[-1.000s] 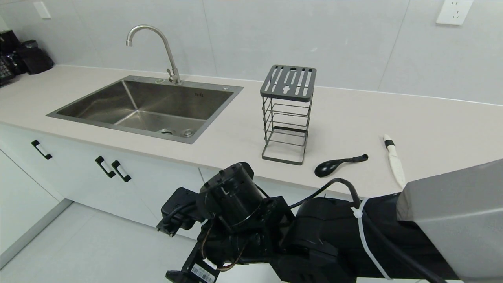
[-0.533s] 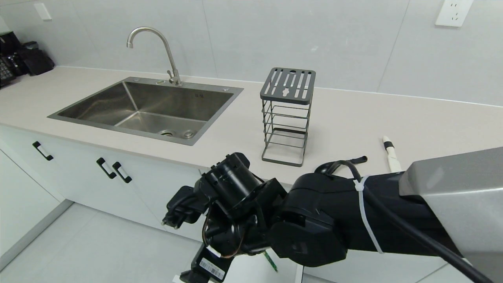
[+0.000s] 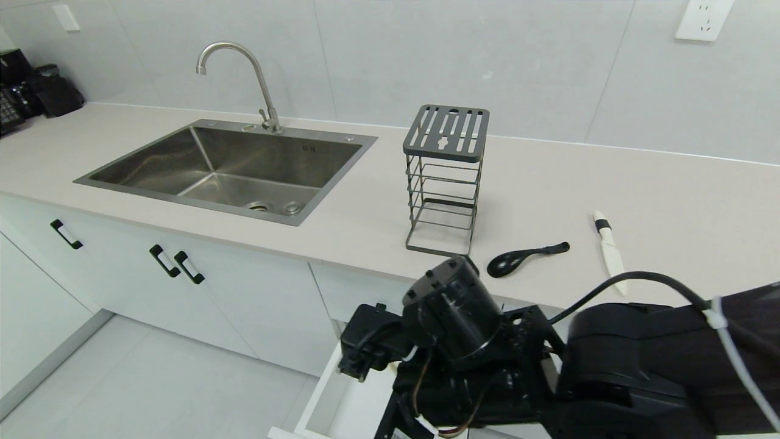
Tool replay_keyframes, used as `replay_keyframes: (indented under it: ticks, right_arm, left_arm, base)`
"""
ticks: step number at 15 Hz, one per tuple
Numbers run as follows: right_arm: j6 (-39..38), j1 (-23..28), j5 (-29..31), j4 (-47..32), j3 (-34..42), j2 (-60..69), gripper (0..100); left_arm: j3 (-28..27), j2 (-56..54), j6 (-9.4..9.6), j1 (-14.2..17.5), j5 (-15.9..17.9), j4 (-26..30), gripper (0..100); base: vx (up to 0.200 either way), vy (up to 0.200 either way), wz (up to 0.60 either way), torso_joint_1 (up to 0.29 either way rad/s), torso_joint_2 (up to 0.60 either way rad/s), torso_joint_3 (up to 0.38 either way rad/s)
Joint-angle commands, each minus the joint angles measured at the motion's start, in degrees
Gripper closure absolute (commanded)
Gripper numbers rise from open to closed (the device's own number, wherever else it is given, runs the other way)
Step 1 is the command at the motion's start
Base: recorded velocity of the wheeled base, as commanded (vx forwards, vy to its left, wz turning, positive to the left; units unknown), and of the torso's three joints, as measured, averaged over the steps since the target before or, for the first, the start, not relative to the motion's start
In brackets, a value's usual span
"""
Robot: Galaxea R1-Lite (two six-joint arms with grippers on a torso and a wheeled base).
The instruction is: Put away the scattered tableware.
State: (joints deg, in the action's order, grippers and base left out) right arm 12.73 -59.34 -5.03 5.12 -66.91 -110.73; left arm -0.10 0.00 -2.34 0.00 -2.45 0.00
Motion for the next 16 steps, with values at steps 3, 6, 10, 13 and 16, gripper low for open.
replay_keyframes:
  ticks: [3,6,10,13,16]
  right_arm:
    - [-4.3,2.6,1.9,12.4,19.4,14.8,0]
    - [-4.6,7.8,2.1,13.0,23.8,19.1,0]
    - [-4.0,16.0,2.2,15.8,23.5,19.1,0]
    - [-0.7,20.6,2.0,15.9,24.4,19.1,0]
    - [0.8,23.3,2.1,16.0,23.9,17.5,0]
  left_arm:
    - [0.0,0.0,-0.03,0.0,0.0,0.0,0]
    - [0.0,0.0,-0.03,0.0,0.0,0.0,0]
    - [0.0,0.0,-0.03,0.0,0.0,0.0,0]
    - [0.0,0.0,-0.03,0.0,0.0,0.0,0]
    - [0.0,0.0,-0.03,0.0,0.0,0.0,0]
  base:
    - [0.000,0.000,0.00,0.000,0.00,0.000]
    - [0.000,0.000,0.00,0.000,0.00,0.000]
    - [0.000,0.000,0.00,0.000,0.00,0.000]
    - [0.000,0.000,0.00,0.000,0.00,0.000]
    - [0.000,0.000,0.00,0.000,0.00,0.000]
